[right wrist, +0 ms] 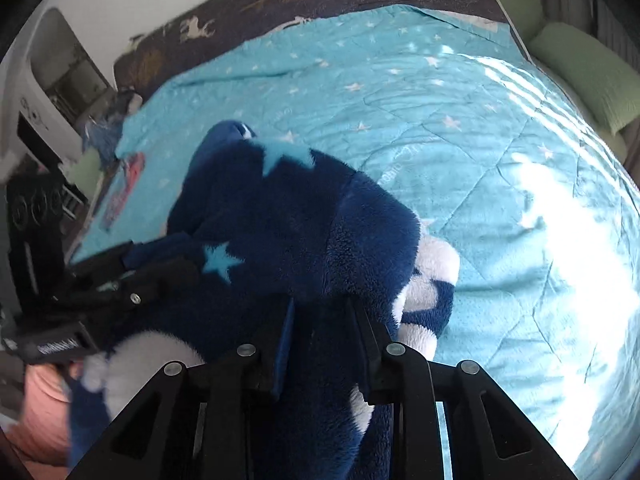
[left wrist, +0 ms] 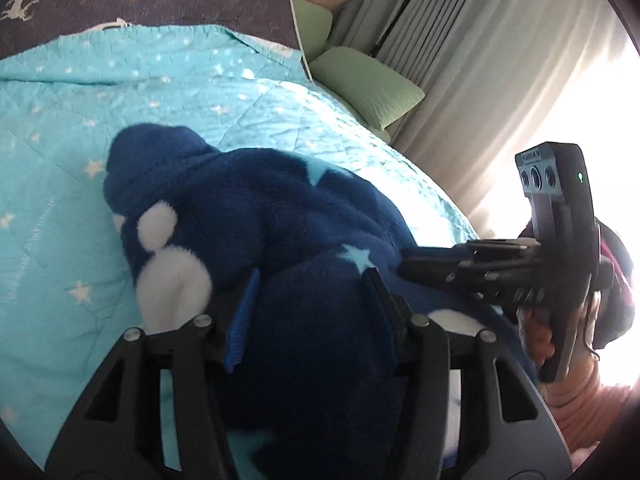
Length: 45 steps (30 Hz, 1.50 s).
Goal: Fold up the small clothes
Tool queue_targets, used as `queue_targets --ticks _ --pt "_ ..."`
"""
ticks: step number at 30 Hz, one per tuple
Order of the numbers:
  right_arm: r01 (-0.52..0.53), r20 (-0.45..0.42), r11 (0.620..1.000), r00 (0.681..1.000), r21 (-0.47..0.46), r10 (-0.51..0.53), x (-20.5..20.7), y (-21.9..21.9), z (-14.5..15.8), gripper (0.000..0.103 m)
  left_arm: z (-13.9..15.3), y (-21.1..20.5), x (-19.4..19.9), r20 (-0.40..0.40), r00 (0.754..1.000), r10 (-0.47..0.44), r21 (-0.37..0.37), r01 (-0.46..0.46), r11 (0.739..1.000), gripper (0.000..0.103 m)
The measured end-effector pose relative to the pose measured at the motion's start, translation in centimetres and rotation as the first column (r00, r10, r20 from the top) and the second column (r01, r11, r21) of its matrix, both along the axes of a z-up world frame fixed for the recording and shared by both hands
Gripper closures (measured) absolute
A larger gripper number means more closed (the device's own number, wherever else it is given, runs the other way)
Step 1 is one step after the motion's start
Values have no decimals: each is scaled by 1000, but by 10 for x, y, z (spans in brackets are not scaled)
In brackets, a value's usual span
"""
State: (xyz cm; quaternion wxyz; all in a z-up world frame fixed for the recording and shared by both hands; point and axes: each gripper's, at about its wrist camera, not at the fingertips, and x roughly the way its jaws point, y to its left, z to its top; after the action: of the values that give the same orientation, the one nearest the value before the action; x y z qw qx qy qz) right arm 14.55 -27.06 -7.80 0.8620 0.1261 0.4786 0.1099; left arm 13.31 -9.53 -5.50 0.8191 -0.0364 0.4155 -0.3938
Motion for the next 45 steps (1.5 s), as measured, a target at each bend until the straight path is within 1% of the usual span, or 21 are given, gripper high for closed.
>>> queue_targets --ticks 2,3,4,5,6,7,8,9,11,12,13,15,16,19,27,32,35,37,41,42,45 --pt "11 11 999 1000 41 -11 -14 -9 15 71 13 22 -12 -20 1000 6 -56 -7 998 45" --pt "14 28 998 999 62 -16 -27 -15 21 56 17 31 -17 -33 999 9 -80 -11 997 39" --pt "11 56 997 998 79 -15 -40 -20 28 36 19 38 -19 -48 999 14 -100 -19 995 31" --pt "3 89 996 996 94 -11 -50 -23 33 27 18 47 -23 -70 997 24 -114 -32 993 26" --pt "-10 124 994 992 113 -4 -63 -27 37 15 13 55 -30 -102 994 37 -120 -50 992 20" --pt "-22 128 991 992 130 5 -72 -30 34 10 7 62 -36 -139 989 42 -121 -59 991 19" --pt "-38 104 988 994 153 22 -80 -35 29 7 2 65 -39 -168 985 38 -123 -59 991 19" --pt "-60 54 980 997 190 50 -85 -38 17 4 -9 69 -42 -228 974 16 -132 -47 990 18" --pt "-79 -36 954 995 288 93 -90 -42 -8 4 -28 69 -44 -332 943 -25 -163 -32 986 17" --pt "-73 -69 945 993 320 100 -88 -44 -19 4 -37 68 -44 -380 924 -33 -184 -40 982 12" --pt "-60 -107 941 989 334 101 -85 -44 -31 4 -44 69 -43 -416 909 -37 -202 -53 978 7" --pt "-53 -148 938 983 342 109 -76 -43 -49 0 -60 66 -36 -496 866 -63 -248 -71 966 5" --pt "-55 -159 927 980 370 122 -72 -43 -57 0 -65 63 -33 -517 852 -78 -264 -72 962 4" --pt "-78 -165 878 971 472 174 -62 -47 -73 0 -71 59 -30 -534 840 -99 -285 -69 956 1" --pt "-173 -109 801 953 573 284 -31 -37 -80 0 -79 40 -21 -533 835 -138 -308 -40 950 0" --pt "-209 -105 782 938 587 330 -14 -20 -80 0 -78 43 -20 -517 844 -139 -315 -36 948 2" --pt "-200 -93 781 945 592 313 -12 -18 -78 0 -71 41 -23 -475 870 -133 -307 -21 952 14" --pt "-192 -76 786 954 588 291 -16 -22 -76 6 -59 38 -26 -435 892 -123 -291 -10 957 21" --pt "-184 -25 772 968 608 250 -34 -26 -67 14 -42 41 -36 -381 919 -105 -293 -12 956 25" --pt "-184 -8 765 971 617 240 -43 -39 -66 16 -33 35 -36 -364 926 -100 -300 -15 954 26" --pt "-209 53 755 973 622 226 -52 -41 -49 19 -8 38 -40 -287 953 -96 -330 -5 944 26"
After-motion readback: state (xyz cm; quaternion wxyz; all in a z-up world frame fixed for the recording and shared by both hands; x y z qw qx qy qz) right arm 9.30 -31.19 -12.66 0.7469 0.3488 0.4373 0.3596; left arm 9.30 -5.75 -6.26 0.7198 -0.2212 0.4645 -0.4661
